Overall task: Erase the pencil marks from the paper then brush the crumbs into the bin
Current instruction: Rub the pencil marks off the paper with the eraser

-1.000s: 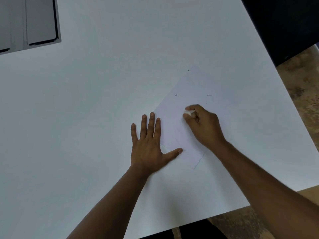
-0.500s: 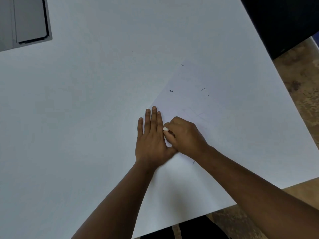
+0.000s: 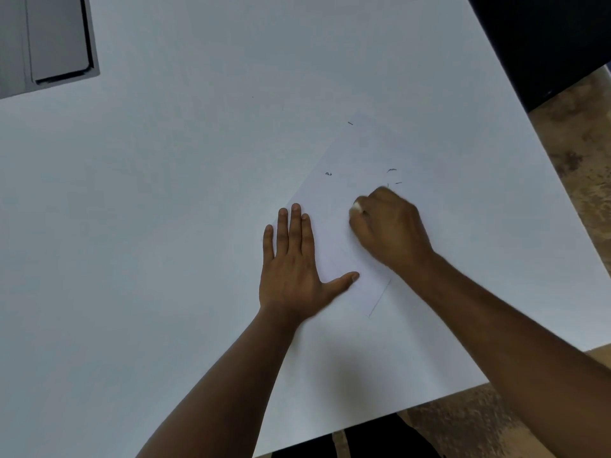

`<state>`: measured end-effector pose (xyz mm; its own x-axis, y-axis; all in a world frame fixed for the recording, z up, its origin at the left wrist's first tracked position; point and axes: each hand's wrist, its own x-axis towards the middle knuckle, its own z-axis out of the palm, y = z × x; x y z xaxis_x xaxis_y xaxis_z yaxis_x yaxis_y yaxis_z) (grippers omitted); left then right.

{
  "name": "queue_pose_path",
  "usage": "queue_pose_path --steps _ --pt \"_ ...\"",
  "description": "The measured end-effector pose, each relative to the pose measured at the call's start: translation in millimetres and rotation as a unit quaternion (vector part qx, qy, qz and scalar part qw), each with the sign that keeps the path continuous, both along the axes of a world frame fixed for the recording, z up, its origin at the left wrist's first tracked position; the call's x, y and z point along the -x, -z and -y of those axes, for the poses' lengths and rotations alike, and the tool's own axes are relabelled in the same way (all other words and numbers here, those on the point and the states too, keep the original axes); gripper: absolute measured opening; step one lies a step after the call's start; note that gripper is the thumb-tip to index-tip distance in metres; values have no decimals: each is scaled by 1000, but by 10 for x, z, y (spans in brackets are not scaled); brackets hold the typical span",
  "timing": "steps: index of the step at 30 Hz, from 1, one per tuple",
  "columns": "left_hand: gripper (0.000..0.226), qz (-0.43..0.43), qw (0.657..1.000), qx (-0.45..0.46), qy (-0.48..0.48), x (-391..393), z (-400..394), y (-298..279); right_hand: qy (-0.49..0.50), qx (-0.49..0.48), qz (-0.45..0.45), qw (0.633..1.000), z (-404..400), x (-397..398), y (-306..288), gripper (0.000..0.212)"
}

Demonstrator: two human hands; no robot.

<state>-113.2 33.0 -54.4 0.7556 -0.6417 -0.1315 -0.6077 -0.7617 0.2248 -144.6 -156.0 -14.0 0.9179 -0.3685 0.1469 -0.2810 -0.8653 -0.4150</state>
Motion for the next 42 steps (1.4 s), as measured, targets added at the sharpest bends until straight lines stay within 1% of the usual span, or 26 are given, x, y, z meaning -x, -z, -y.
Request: queue_pose_path --steps 3,6,7,10,13,16,17,18,19,21,22,24,25,27,29,31,33,35,37,38,40,42 --pt "117 3 1000 1 4 -7 -15 19 -70 -49 -11 996 -344 218 24 28" --pt "99 9 1000 17 8 -6 -23 40 -169 -77 -31 982 -517 262 139 26" --pt "98 13 1000 15 10 -8 -28 47 -192 -72 -28 978 -515 245 156 24" --pt "111 15 1000 -4 20 -8 -31 44 -226 -21 -12 974 -403 193 238 19" --pt "120 14 1000 2 11 6 -12 20 -167 42 12 985 -114 48 249 17" --pt "123 6 1000 4 4 11 -6 10 -112 92 29 989 170 -87 157 5" --pt "123 1 1000 -1 2 5 -9 9 -101 106 32 989 252 -108 128 9" --pt "123 -3 1000 -7 1 0 -10 5 -84 105 32 990 326 -114 108 11" --pt "123 -6 1000 -11 1 1 -9 -6 -53 90 29 994 365 -108 74 10" --pt "122 -7 1000 -10 6 5 -9 -25 -11 51 40 998 339 -53 48 17" --pt "121 -5 1000 -9 8 3 -8 -25 -15 36 40 998 240 -4 50 21" --pt "118 -2 1000 -12 12 -8 -16 -19 -73 10 32 997 -69 139 53 27" --pt "114 -2 1000 -14 14 -10 -22 -11 -108 -15 24 994 -235 218 55 26" --pt "98 -3 1000 -16 17 -10 -27 5 -165 -58 5 985 -458 320 86 20" --pt "86 0 1000 -14 11 -8 -21 15 -187 -64 -5 980 -542 340 128 15" --pt "88 4 1000 -14 13 -10 -22 25 -202 -48 5 978 -534 295 169 15" --pt "102 3 1000 -22 21 -9 -24 28 -216 -6 7 976 -425 215 206 16" --pt "116 -1 999 -32 16 -6 -16 14 -182 39 9 983 -187 87 204 13" --pt "119 -7 999 -36 10 -5 -1 -4 -112 79 21 990 106 -27 175 8" --pt "119 -12 999 -37 8 -5 2 -10 -82 87 25 993 228 -61 155 8" --pt "119 -17 999 -35 7 -4 -4 -18 -34 77 16 996 351 -82 106 16" --pt "119 -18 999 -33 7 -5 -8 -12 -8 64 27 998 299 -73 84 22"
